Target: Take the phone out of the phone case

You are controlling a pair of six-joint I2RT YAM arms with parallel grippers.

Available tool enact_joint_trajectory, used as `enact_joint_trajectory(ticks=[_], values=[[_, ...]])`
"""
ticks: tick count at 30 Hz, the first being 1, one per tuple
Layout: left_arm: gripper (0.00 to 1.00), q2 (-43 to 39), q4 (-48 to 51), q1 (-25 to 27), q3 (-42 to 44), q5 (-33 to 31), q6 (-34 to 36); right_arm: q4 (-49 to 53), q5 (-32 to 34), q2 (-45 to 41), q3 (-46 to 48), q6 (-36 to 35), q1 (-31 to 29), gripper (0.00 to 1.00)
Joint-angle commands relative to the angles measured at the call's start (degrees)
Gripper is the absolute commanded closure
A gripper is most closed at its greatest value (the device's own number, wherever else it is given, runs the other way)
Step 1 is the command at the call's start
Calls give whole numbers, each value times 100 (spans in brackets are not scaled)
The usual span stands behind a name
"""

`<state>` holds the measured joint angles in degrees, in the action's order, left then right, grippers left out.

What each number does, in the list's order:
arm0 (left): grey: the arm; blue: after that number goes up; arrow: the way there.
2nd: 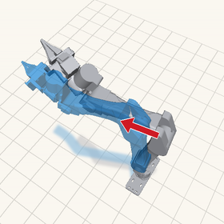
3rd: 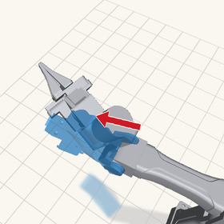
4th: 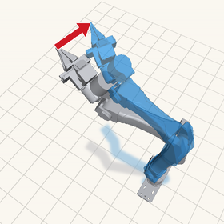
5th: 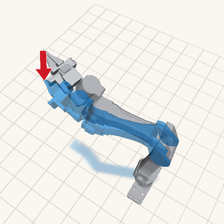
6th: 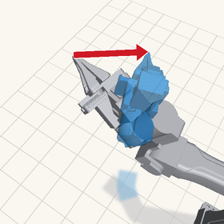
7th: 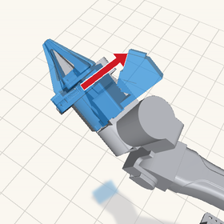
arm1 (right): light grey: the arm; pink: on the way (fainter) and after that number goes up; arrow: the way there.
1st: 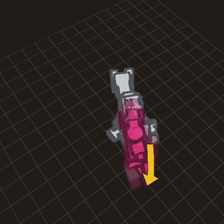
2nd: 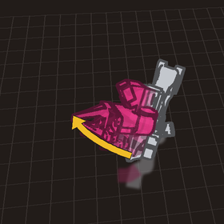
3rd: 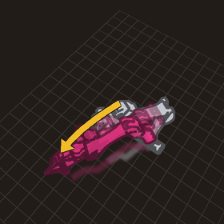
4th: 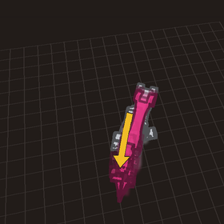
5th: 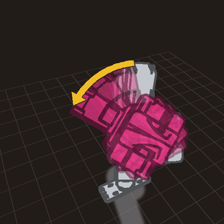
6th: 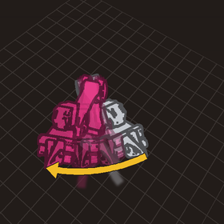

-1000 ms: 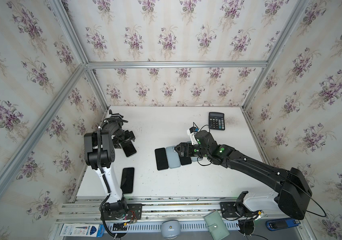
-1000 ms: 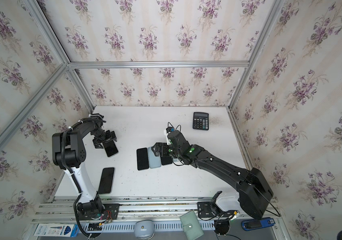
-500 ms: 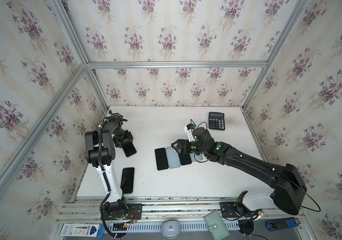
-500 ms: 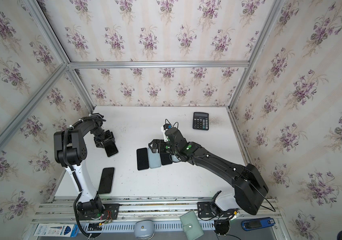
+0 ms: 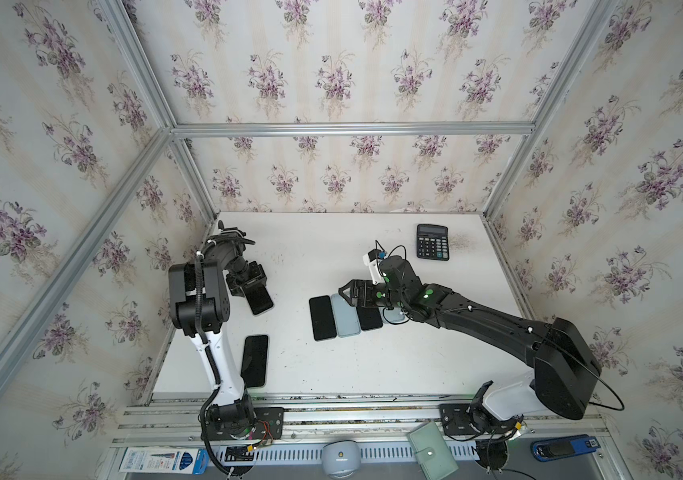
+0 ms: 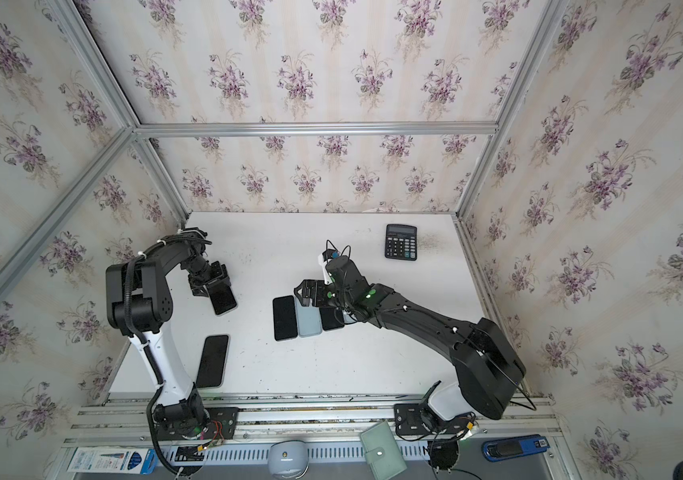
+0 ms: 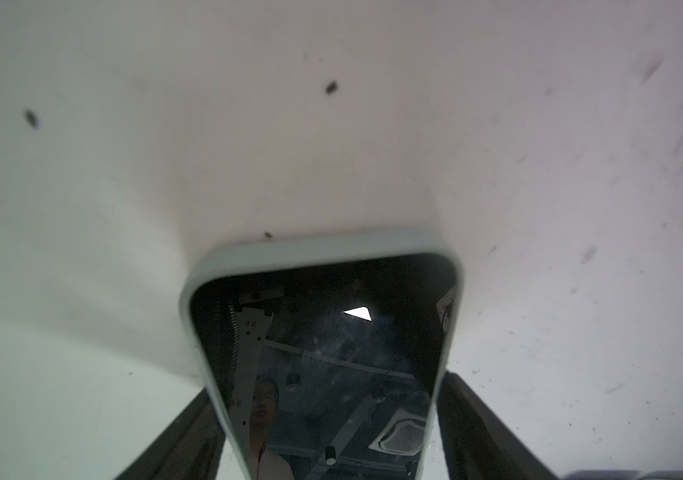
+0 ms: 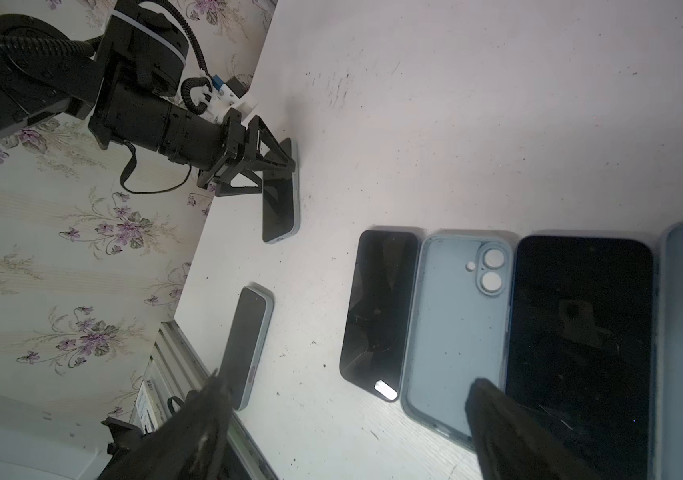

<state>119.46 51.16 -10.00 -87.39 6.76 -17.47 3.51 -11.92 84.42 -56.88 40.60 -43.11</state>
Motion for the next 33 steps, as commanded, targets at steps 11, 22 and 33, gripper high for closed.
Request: enact_joint_trajectory(ticks=[11,22,33], values=[[39,-628,-69,31,233,641,174,-738,-523,564,-7,-72,8,9],[5,-745,-23,208,360,-55,184,-721,-1017,1232,-535,-21,7,10],[0,-2,361,272,-225,-193,84,-843,-1040,1156,-517,97,11,10]])
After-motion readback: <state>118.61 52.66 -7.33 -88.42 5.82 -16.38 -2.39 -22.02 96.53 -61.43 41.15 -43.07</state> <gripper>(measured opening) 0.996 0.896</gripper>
